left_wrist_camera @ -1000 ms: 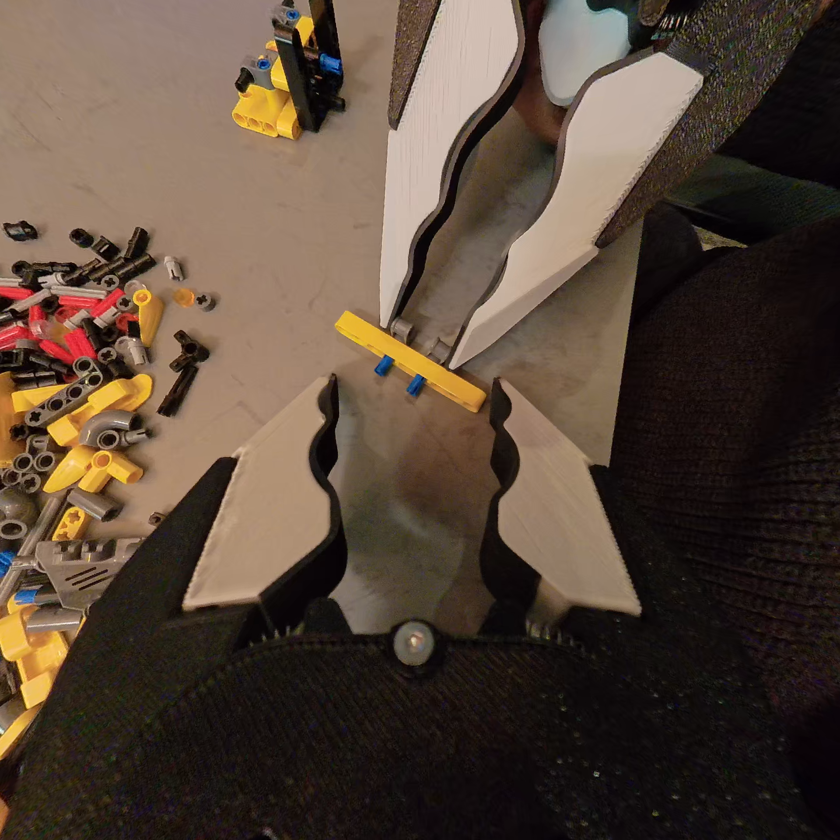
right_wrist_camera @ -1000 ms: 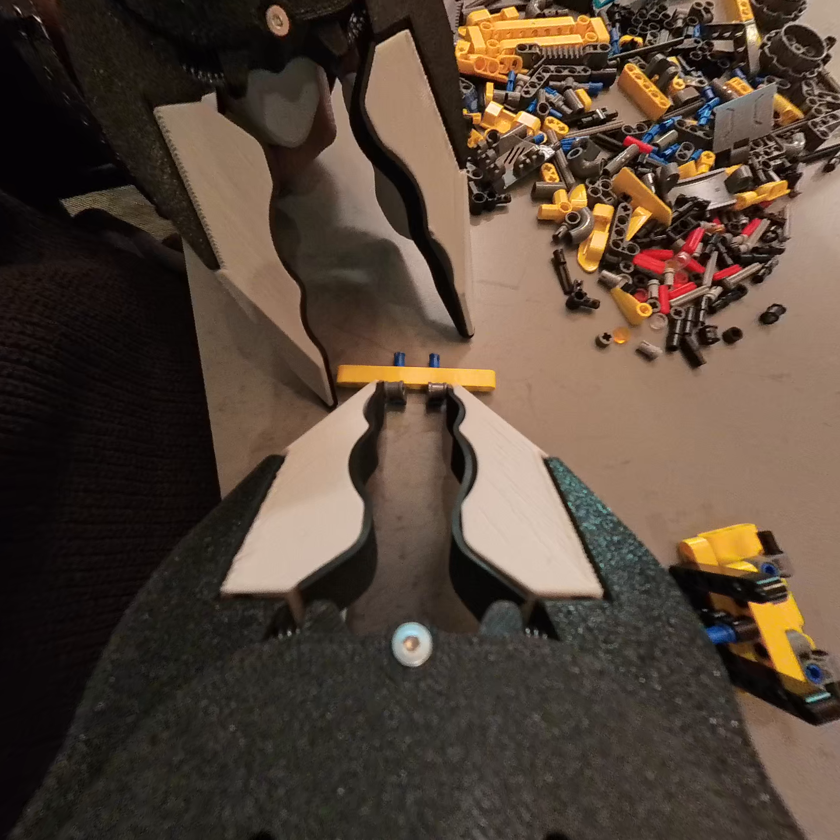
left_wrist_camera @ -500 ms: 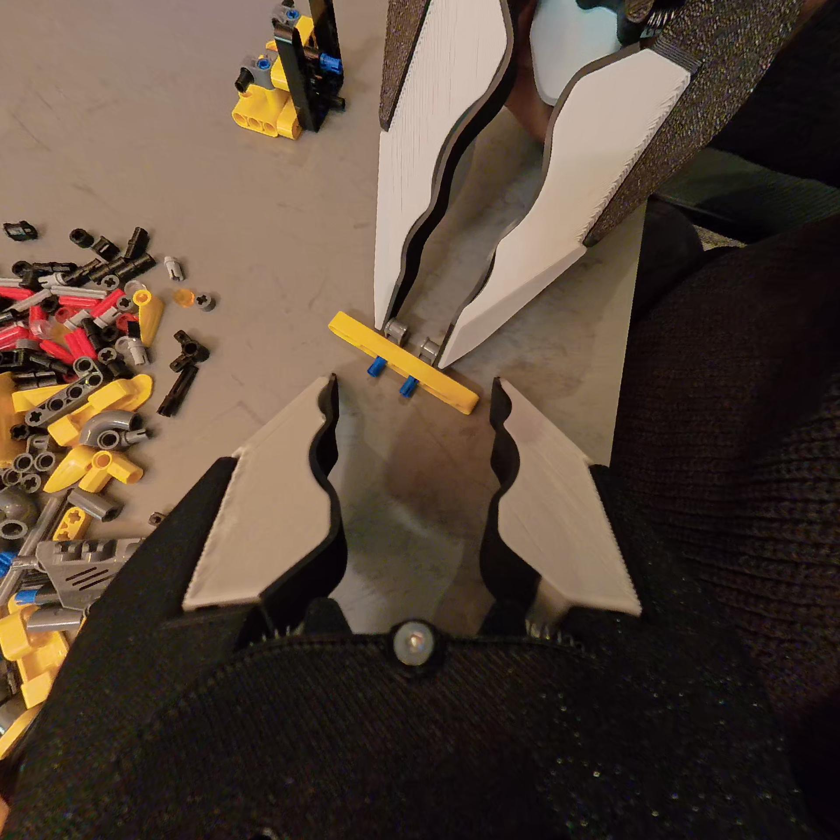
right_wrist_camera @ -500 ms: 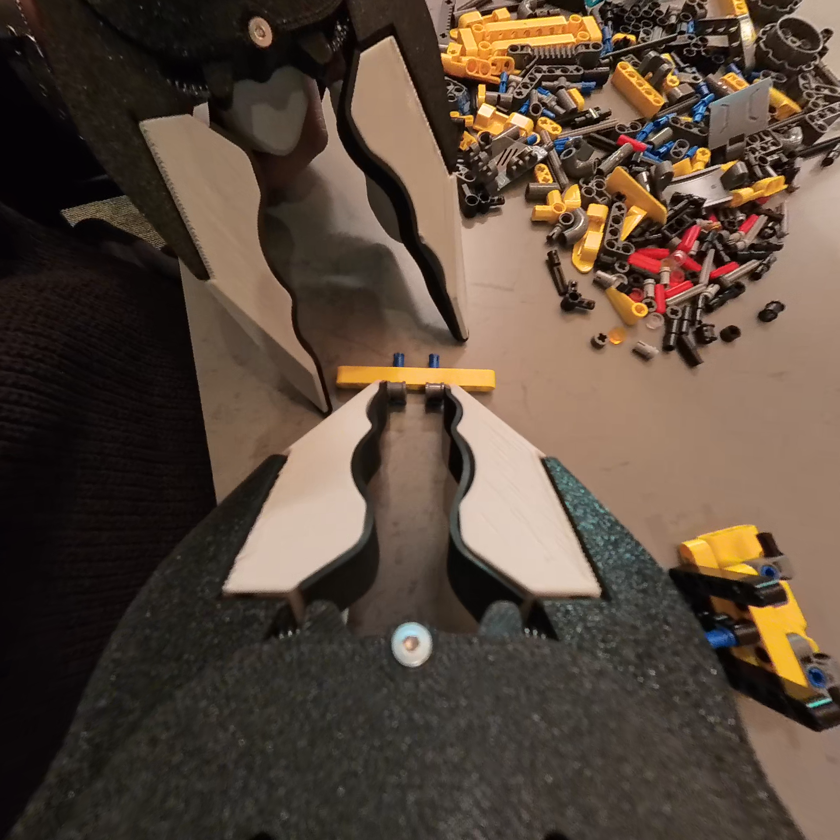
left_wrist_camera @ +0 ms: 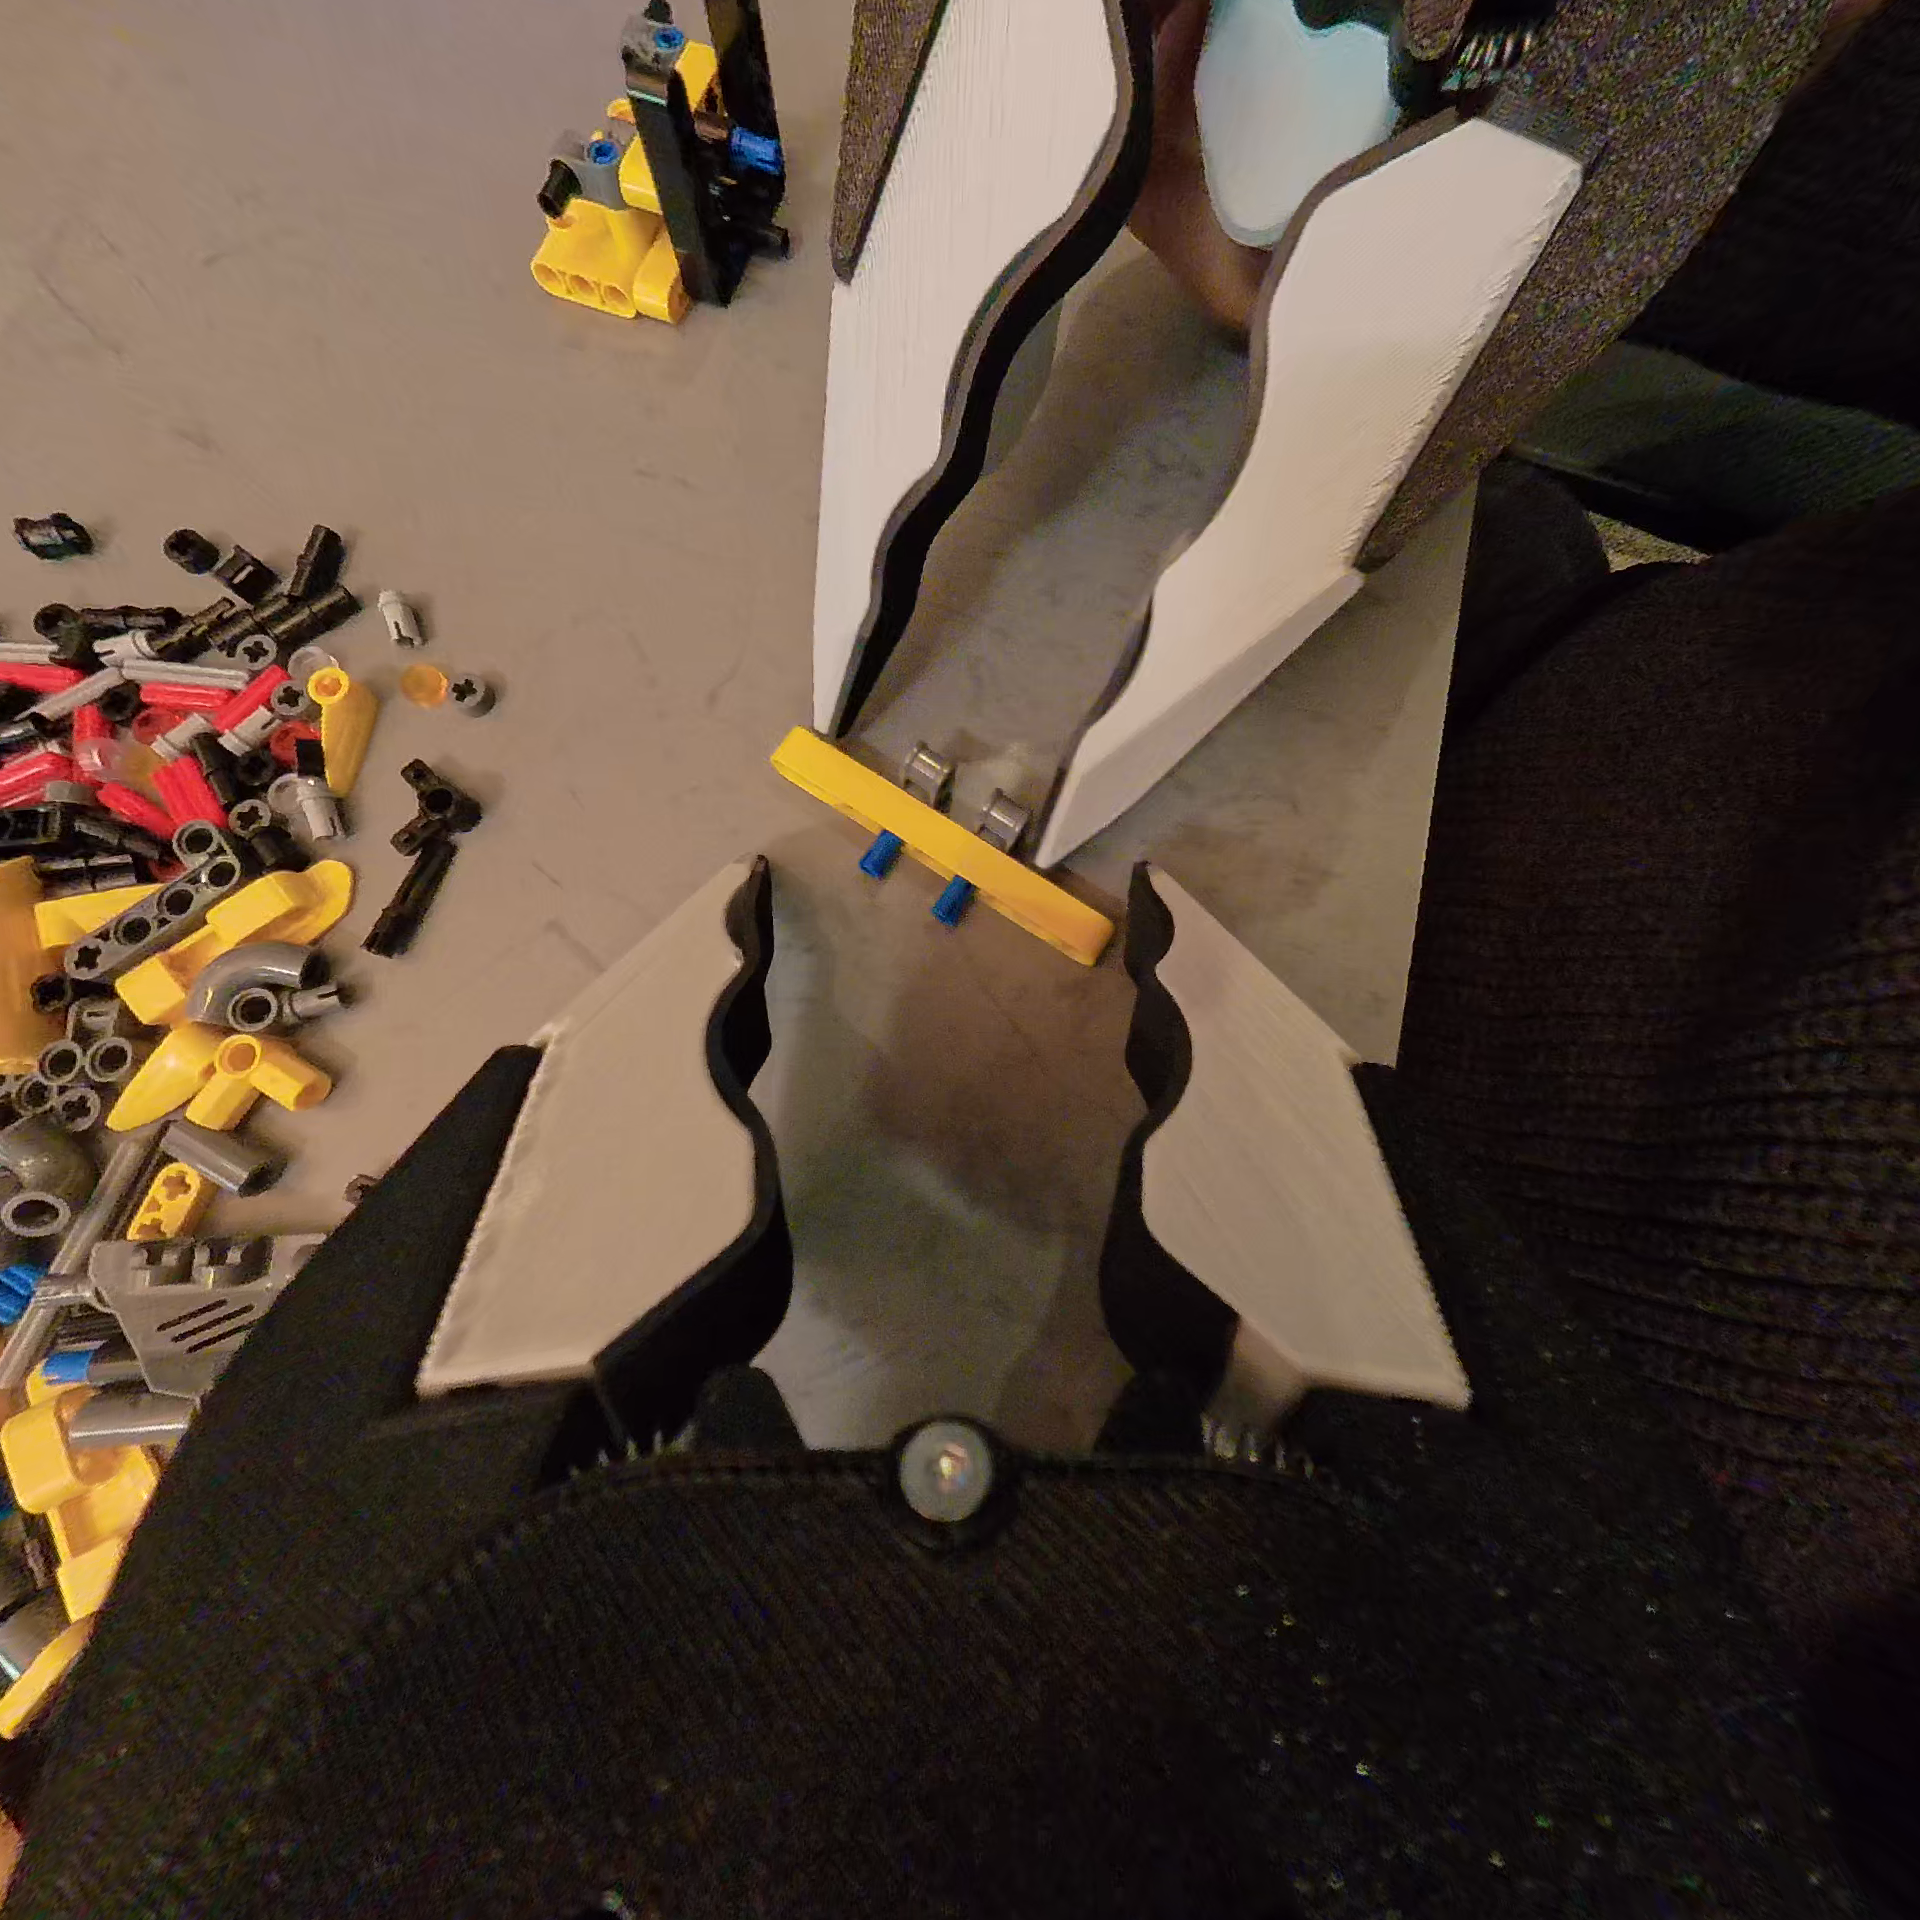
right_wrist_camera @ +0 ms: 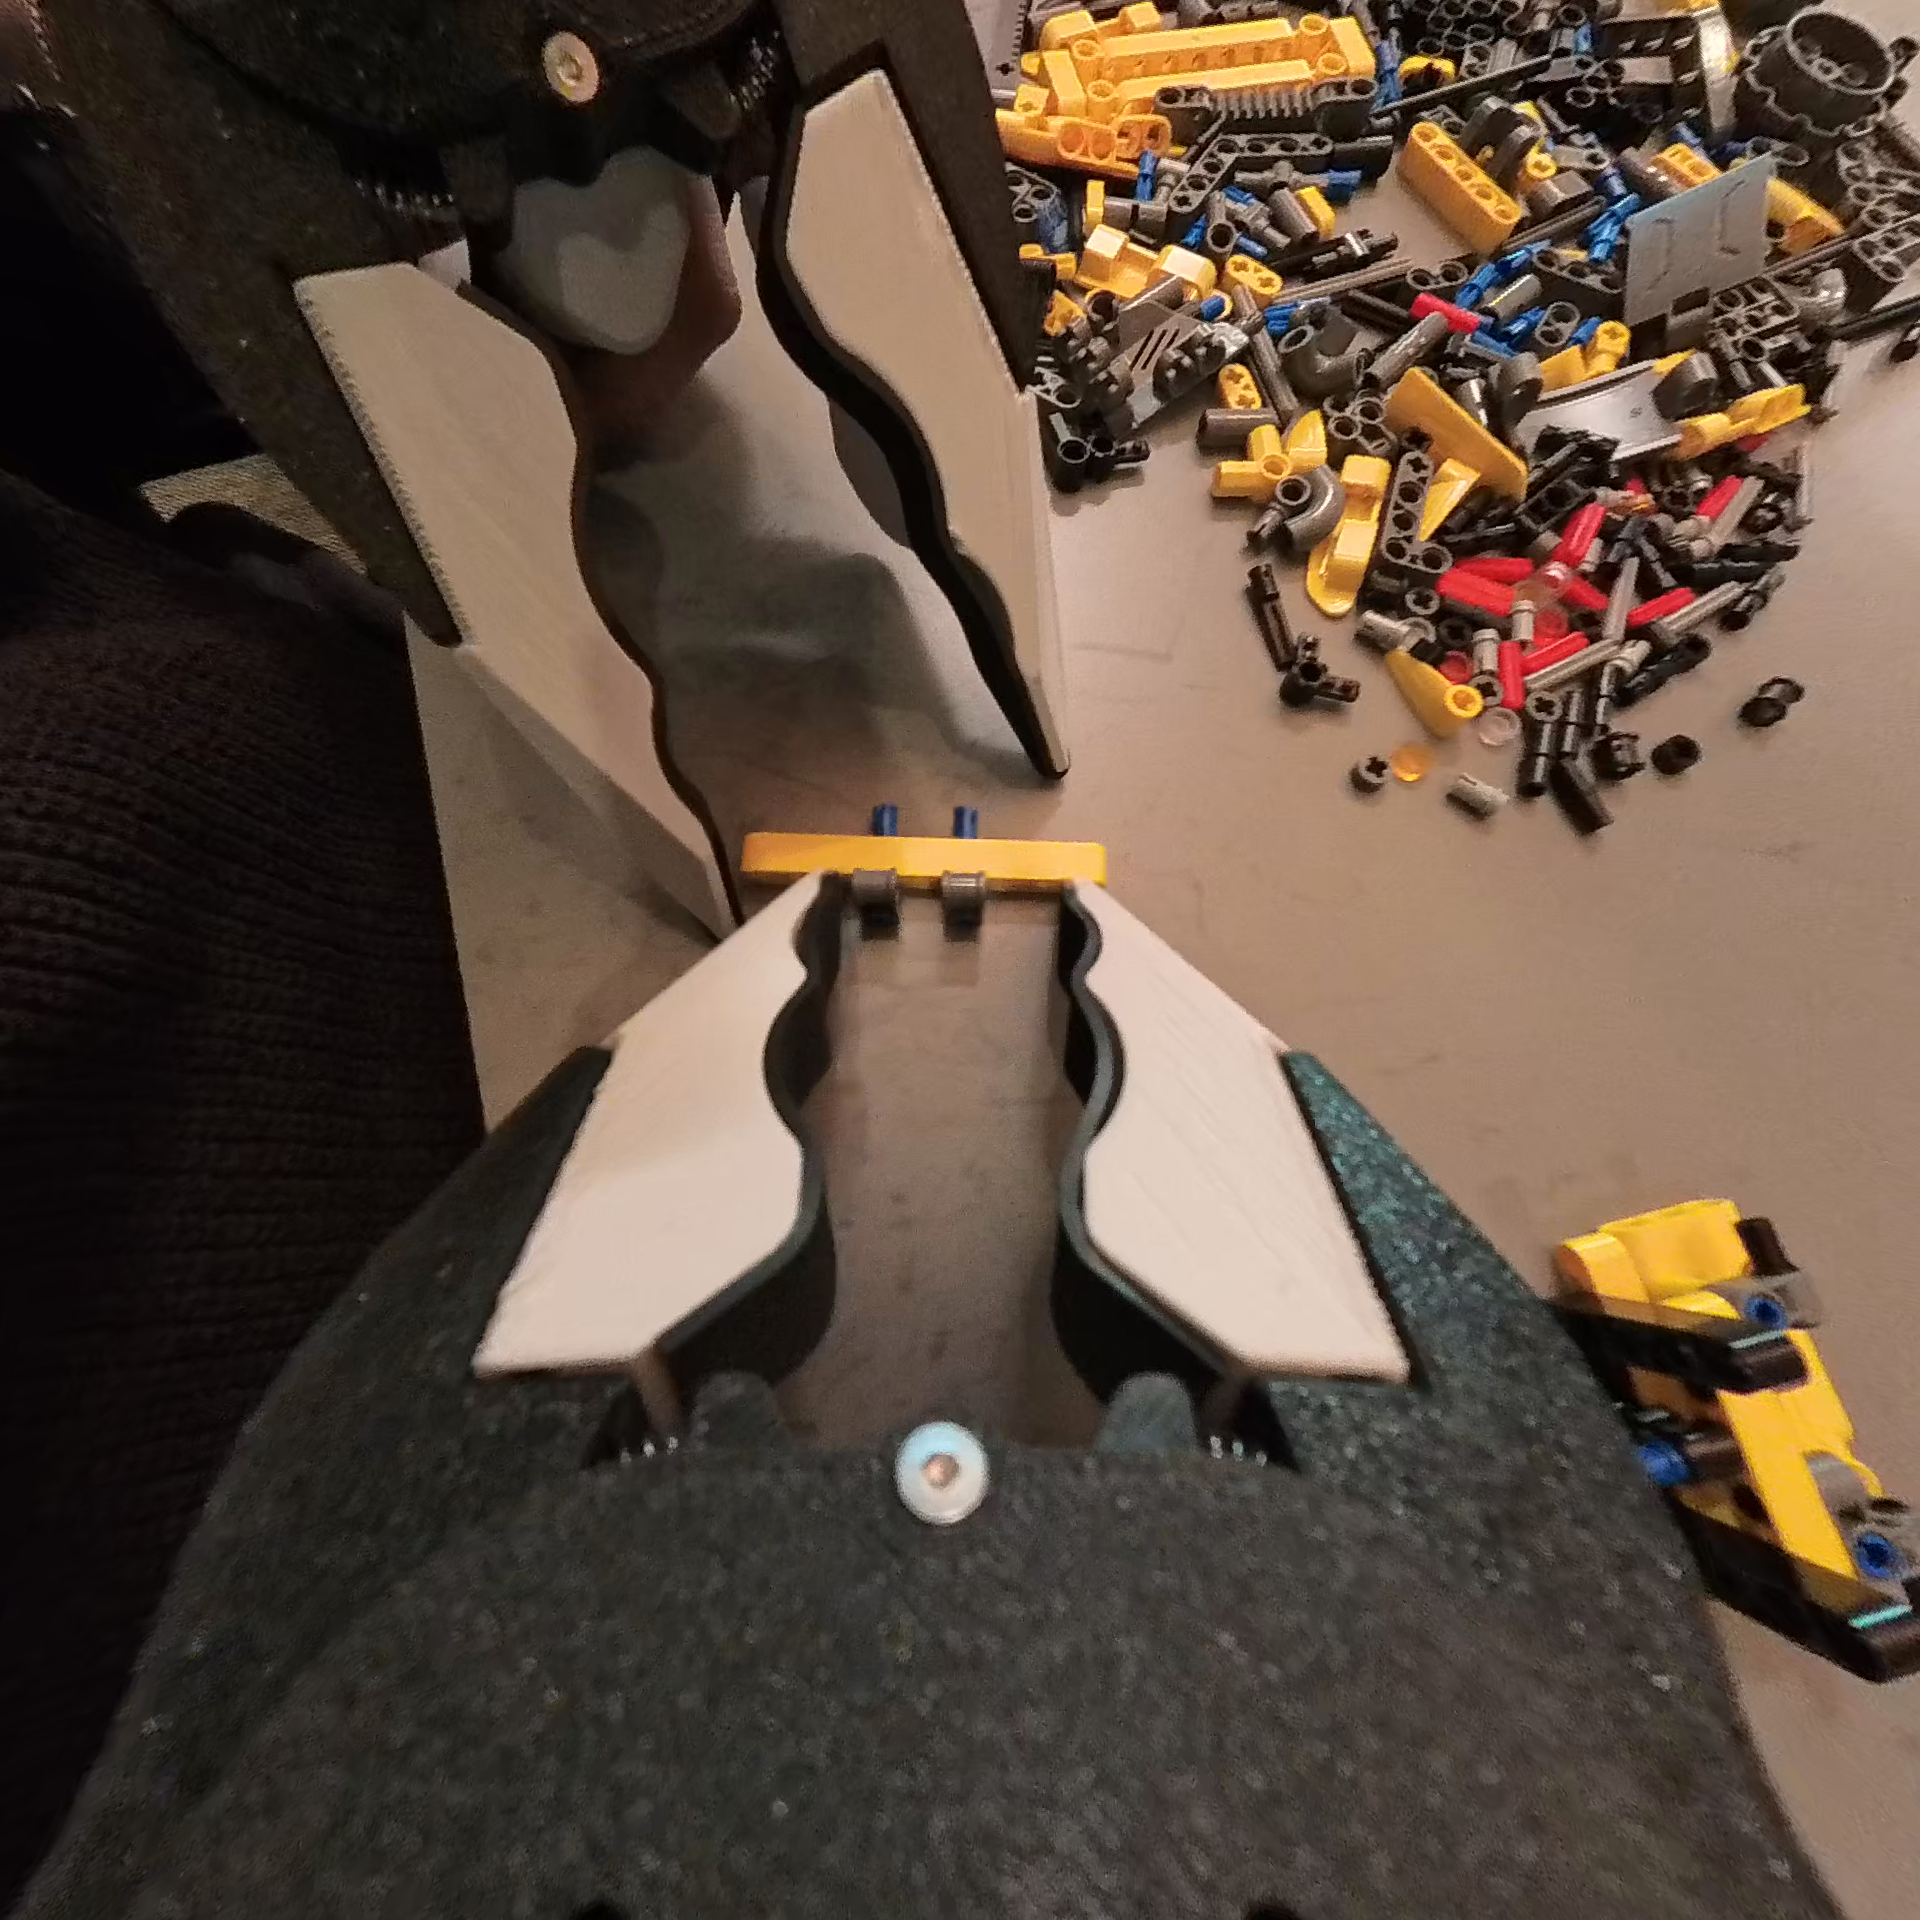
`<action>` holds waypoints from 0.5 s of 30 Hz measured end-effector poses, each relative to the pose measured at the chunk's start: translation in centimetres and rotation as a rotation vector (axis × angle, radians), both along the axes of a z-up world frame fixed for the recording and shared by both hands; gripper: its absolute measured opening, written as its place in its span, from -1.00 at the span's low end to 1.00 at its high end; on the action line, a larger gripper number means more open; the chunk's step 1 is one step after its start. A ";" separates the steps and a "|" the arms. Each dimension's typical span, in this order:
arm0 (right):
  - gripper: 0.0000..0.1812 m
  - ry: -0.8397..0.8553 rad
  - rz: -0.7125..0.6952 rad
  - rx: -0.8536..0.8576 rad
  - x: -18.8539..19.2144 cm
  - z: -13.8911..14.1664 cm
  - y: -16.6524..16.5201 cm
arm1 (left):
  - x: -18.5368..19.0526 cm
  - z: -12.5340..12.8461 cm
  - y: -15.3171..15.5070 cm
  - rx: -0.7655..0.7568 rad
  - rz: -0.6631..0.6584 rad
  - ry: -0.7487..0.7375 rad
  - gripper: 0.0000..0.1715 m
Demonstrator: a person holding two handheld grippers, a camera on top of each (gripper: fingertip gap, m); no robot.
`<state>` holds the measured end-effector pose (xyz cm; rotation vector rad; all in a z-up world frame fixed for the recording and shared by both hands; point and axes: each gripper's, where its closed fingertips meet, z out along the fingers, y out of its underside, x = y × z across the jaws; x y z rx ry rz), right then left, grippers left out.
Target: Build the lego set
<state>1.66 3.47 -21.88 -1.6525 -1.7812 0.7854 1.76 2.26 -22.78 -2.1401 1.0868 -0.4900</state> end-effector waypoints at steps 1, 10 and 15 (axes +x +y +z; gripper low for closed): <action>-0.51 0.005 0.002 -0.006 0.0 0.1 0.0 | 0.0 0.0 0.0 -0.001 0.001 0.000 -0.20; -0.44 0.136 -0.048 -0.054 0.1 2.1 1.1 | 0.0 -0.1 0.0 0.002 -0.001 0.004 -0.16; -0.52 0.422 -0.195 0.177 -0.1 6.7 4.4 | -1.2 2.6 2.7 0.282 0.097 0.009 0.04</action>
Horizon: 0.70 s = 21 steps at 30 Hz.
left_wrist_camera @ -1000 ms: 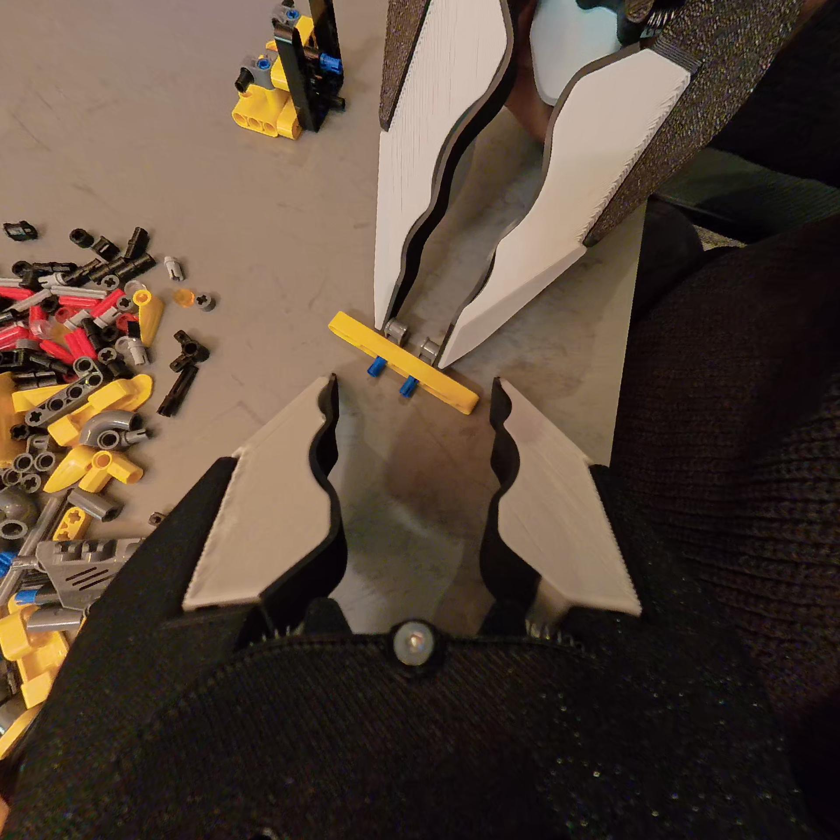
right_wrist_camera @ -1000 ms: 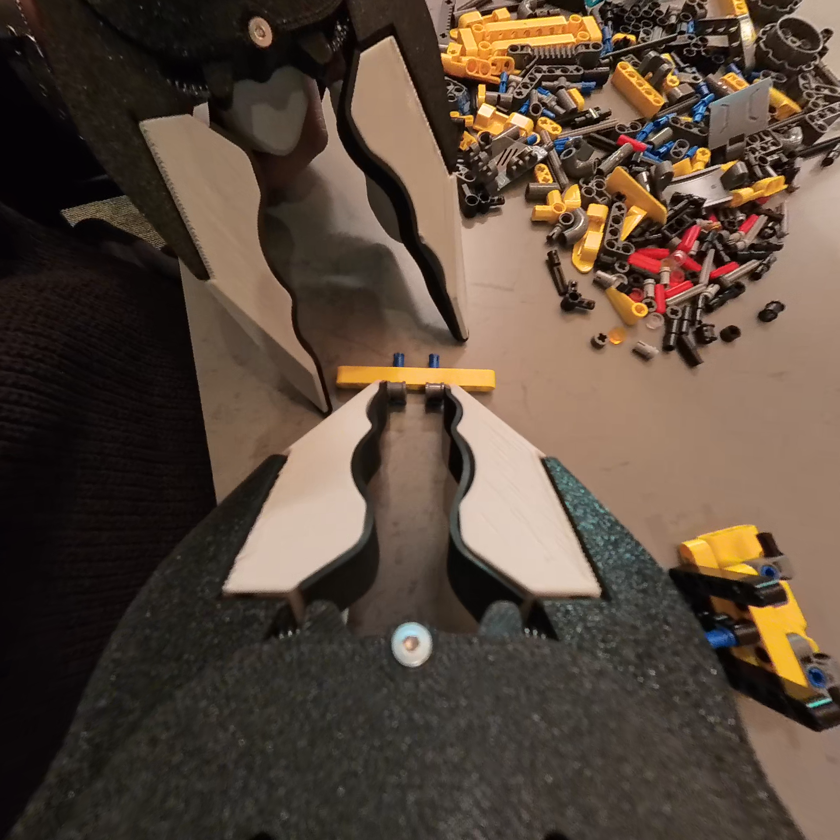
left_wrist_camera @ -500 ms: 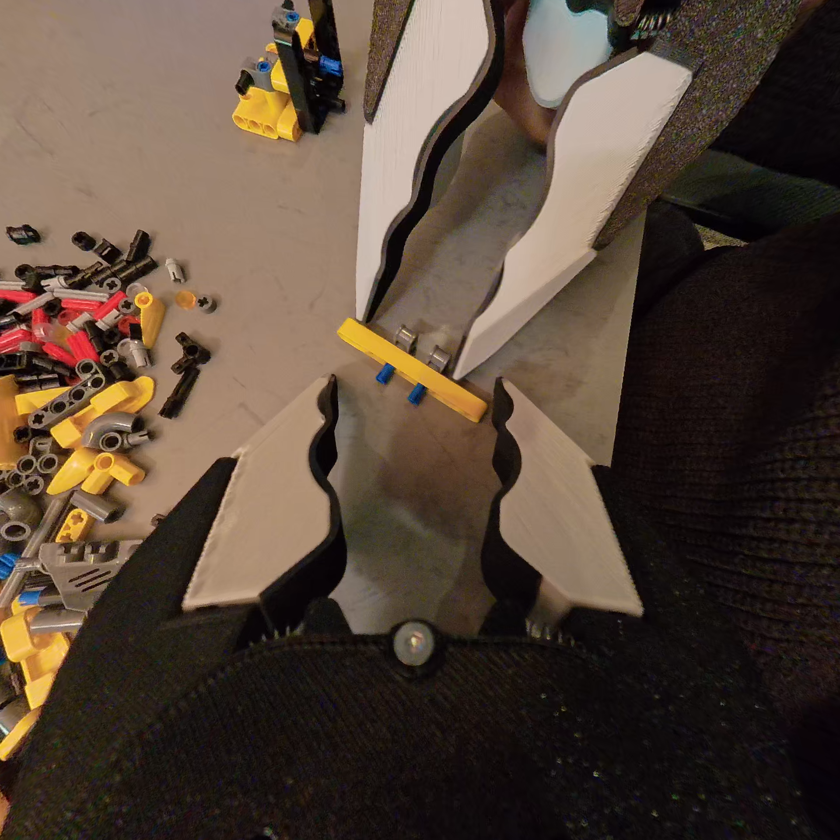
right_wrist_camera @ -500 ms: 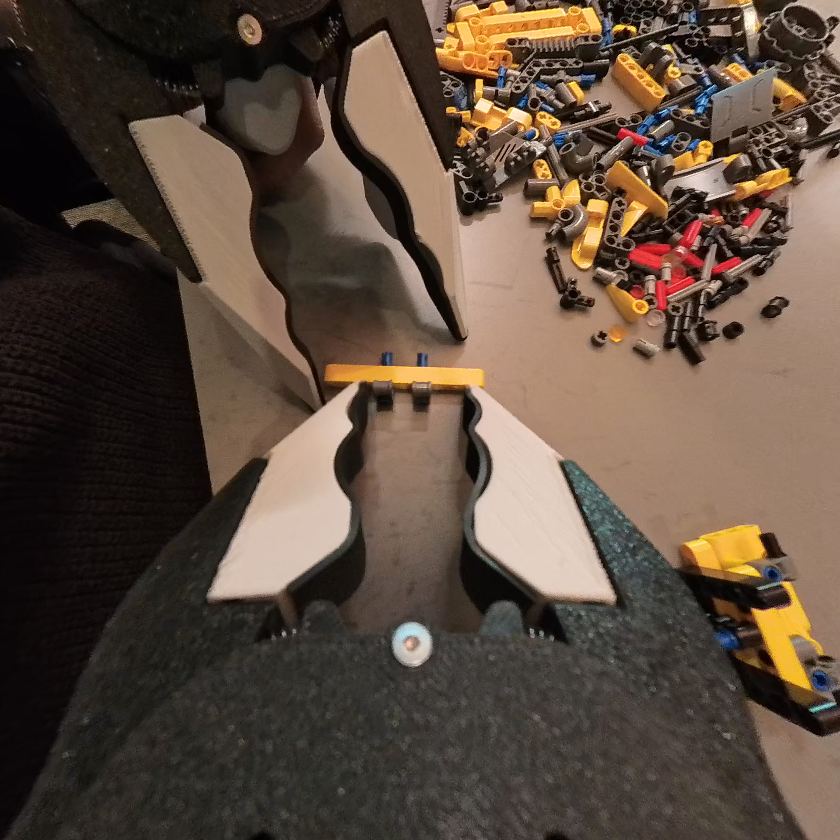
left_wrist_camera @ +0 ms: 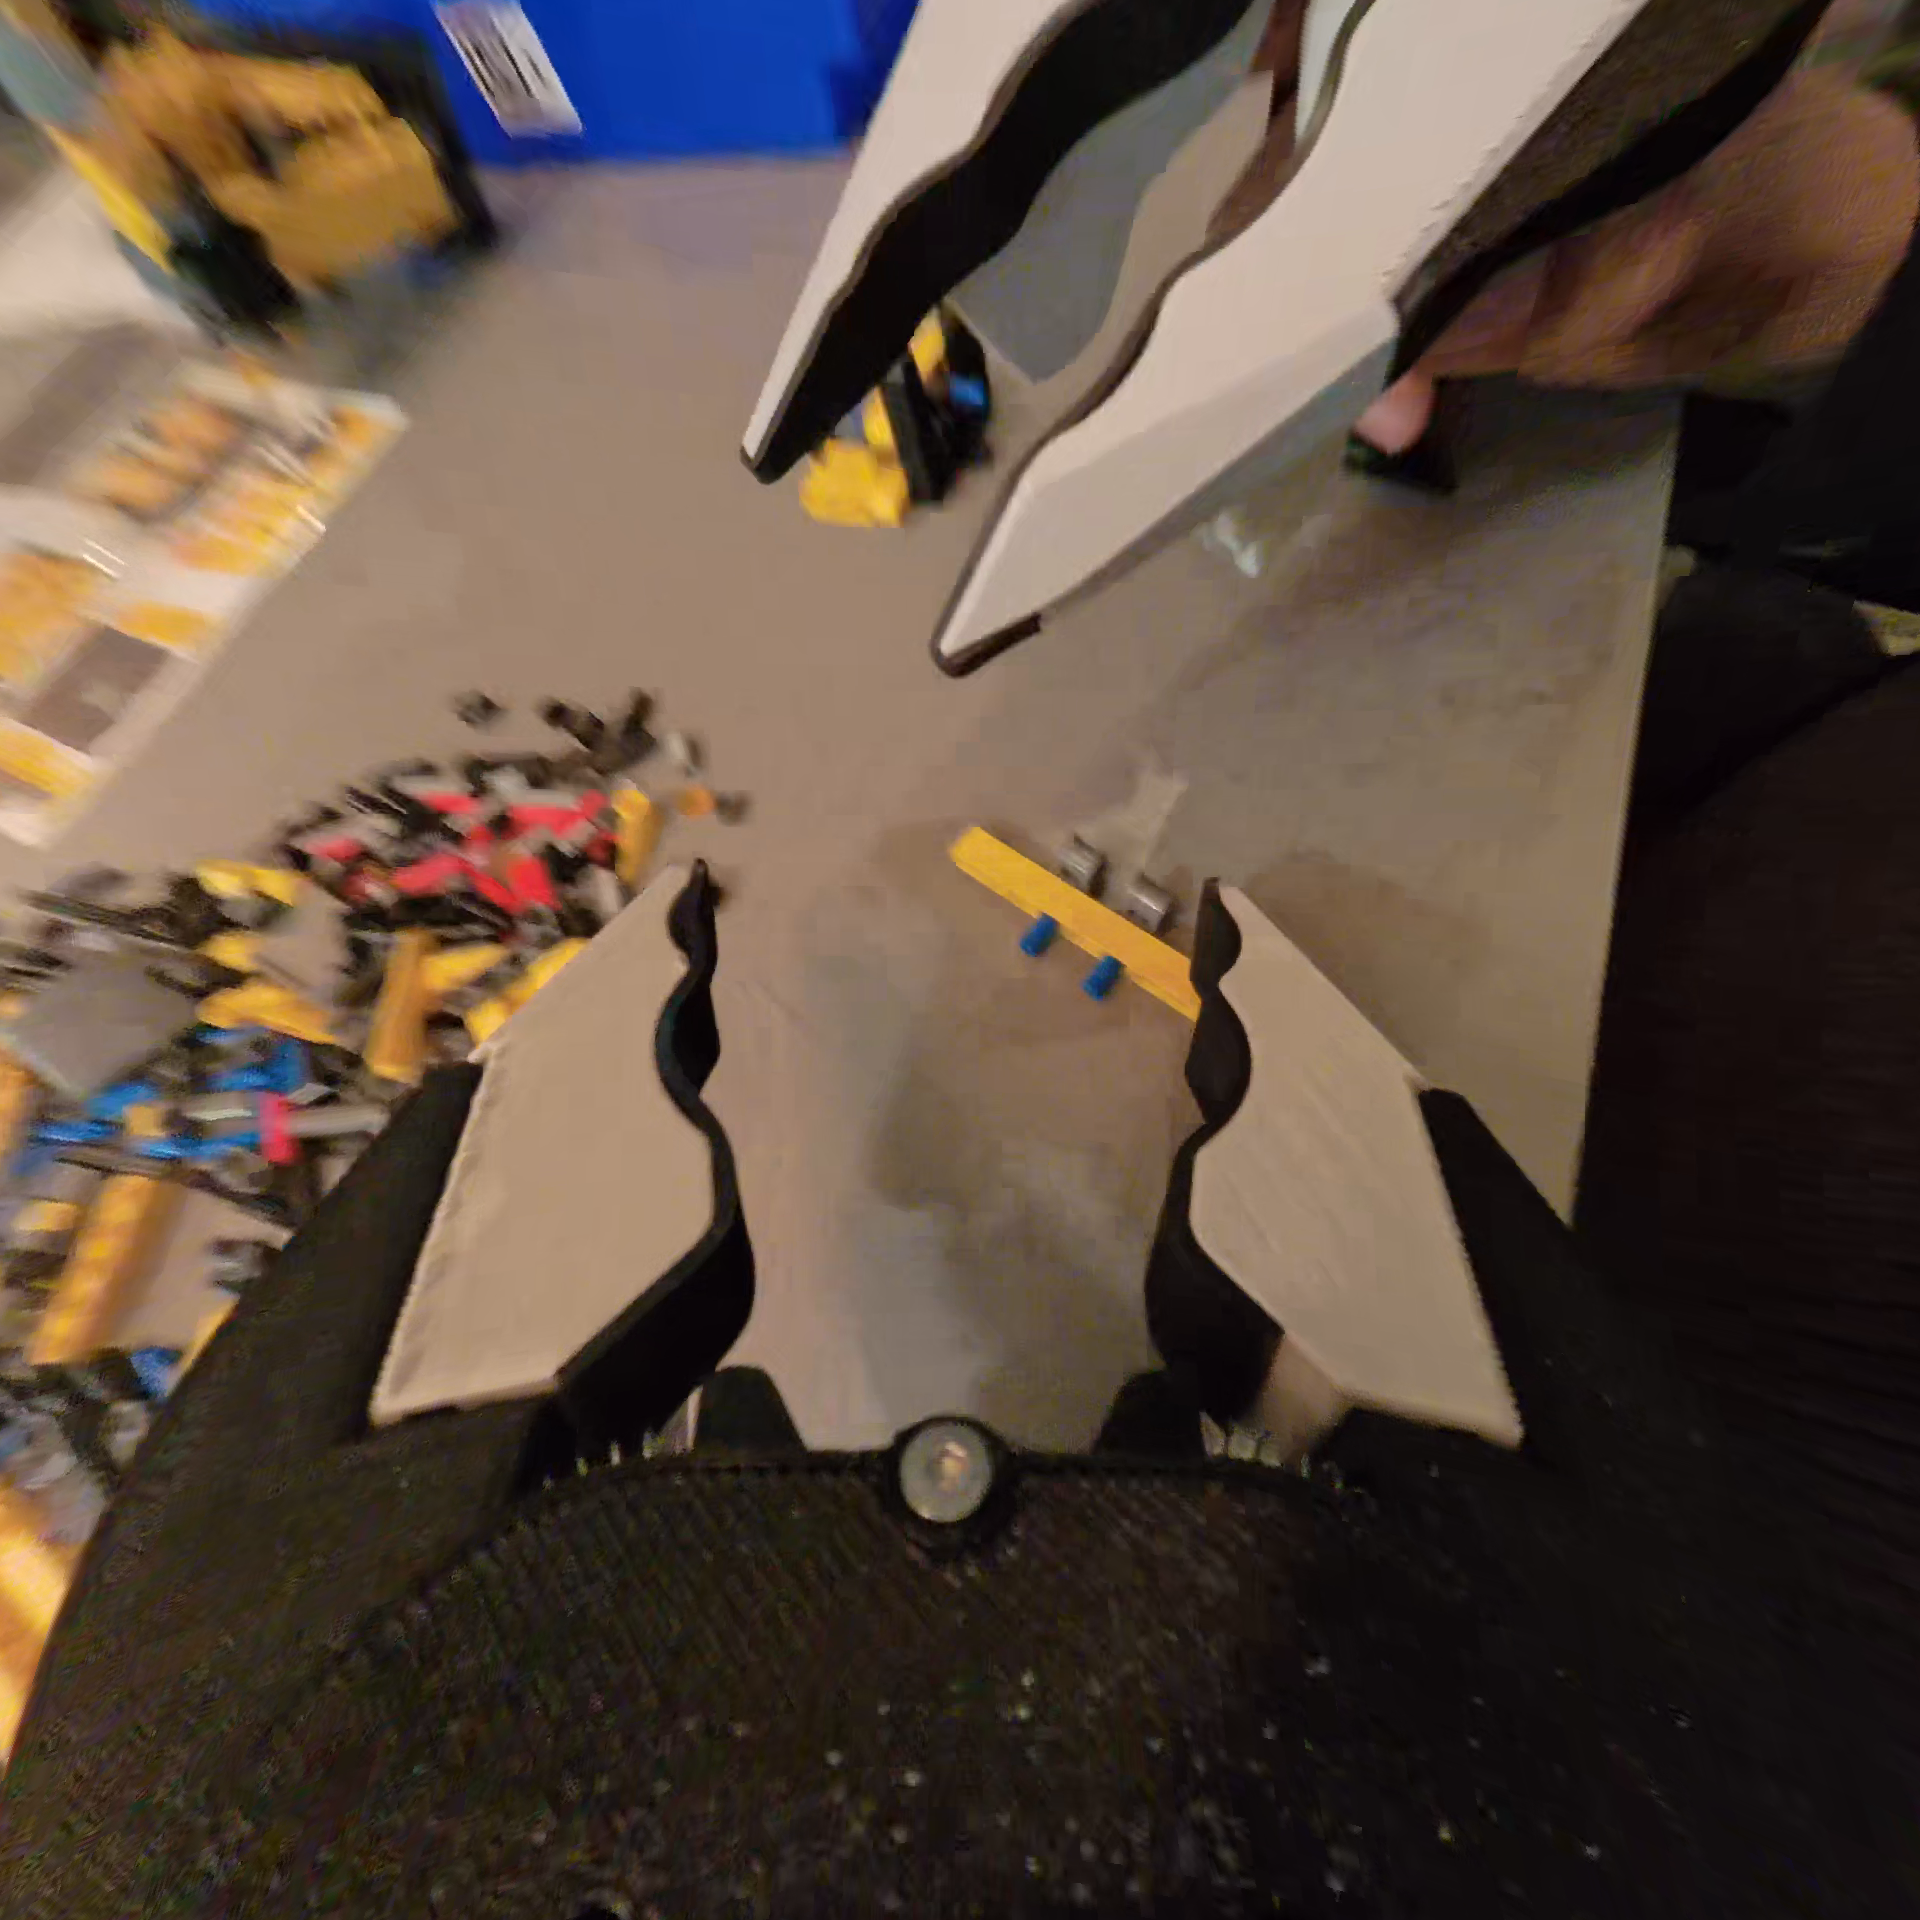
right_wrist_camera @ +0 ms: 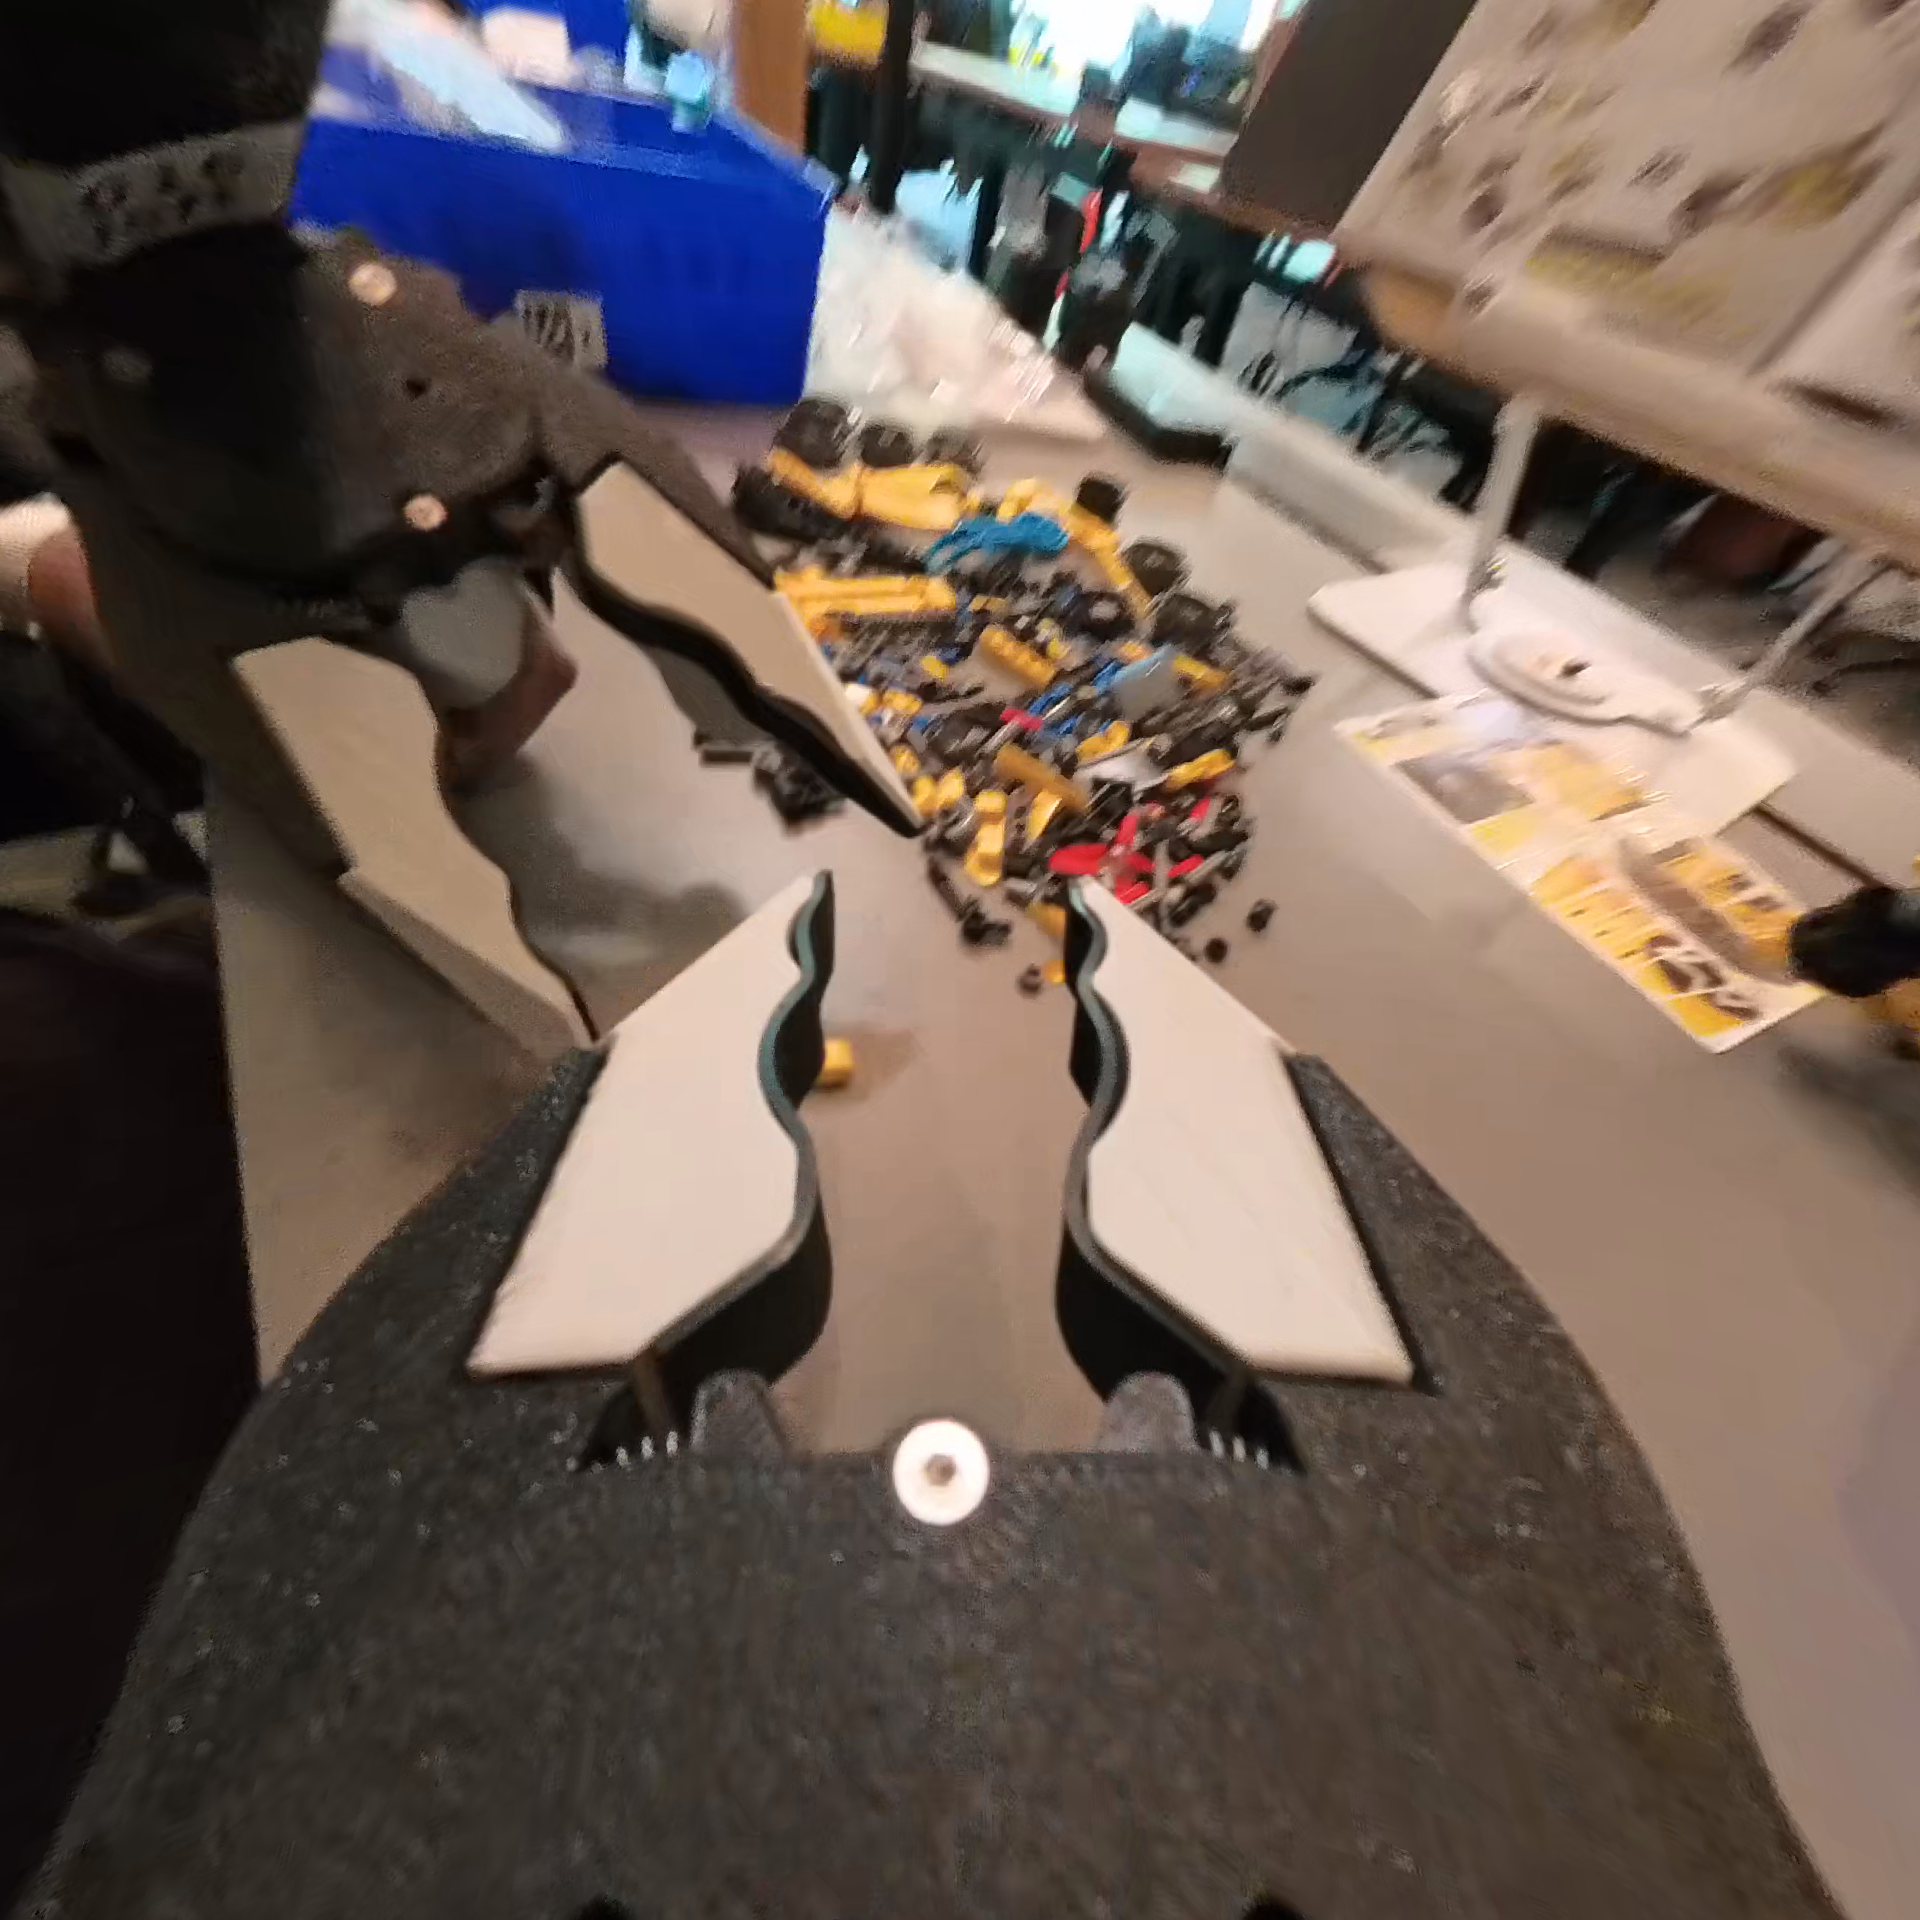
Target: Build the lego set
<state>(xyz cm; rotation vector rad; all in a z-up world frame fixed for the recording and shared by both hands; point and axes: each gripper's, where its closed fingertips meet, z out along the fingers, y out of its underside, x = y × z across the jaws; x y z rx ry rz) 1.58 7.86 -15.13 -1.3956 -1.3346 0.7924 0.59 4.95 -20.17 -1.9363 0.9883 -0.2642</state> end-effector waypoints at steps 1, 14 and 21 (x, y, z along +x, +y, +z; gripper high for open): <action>-0.51 0.035 -0.018 0.002 0.1 0.5 0.4 | -0.1 0.8 0.3 0.061 0.003 -0.011 0.08; -0.50 0.012 -0.160 -0.067 0.4 -0.1 3.0 | -2.5 4.4 2.0 0.285 0.158 -0.122 0.36; -0.54 -0.064 -0.177 -0.061 0.1 -1.2 3.0 | -2.3 4.6 1.4 0.280 0.127 -0.149 0.22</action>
